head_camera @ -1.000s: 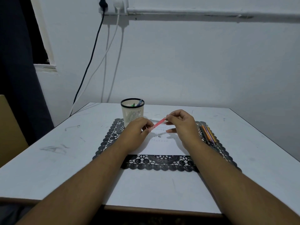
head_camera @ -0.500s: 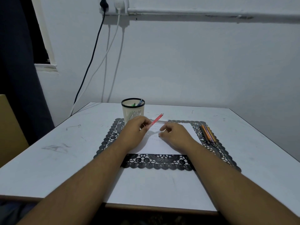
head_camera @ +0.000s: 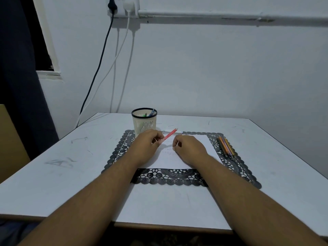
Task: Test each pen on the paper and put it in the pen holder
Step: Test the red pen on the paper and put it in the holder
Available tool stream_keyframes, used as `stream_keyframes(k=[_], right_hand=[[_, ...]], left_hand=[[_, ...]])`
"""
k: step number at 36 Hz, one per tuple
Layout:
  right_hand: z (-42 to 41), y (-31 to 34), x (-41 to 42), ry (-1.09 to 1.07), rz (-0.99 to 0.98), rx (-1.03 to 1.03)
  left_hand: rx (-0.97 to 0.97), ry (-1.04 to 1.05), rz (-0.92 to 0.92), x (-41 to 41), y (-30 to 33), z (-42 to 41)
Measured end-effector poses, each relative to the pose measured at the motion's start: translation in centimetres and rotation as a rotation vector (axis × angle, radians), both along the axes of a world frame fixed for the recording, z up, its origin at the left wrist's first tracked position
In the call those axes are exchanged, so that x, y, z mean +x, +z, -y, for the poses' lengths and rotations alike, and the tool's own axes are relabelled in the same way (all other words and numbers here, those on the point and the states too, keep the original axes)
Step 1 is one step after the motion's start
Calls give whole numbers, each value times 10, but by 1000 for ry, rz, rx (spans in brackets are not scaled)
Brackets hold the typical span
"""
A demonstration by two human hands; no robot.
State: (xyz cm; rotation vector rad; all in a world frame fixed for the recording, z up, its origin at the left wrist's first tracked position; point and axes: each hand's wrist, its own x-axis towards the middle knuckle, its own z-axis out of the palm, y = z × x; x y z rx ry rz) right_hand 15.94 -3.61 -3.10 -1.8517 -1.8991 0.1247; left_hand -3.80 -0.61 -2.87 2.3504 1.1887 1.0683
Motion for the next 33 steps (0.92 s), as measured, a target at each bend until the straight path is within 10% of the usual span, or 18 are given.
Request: stream_keyframes(k=[10,25,33], right_hand=[[-1,6,-3,37,113,-9],[7,24,19,7,-1065,131],[4,22,11,53,-1217,193]], left_hand=[[11,6,-35,-2,2,-2],[16,10,-35,-1,3,-3],[49,-8,-64,-2,2,-2]])
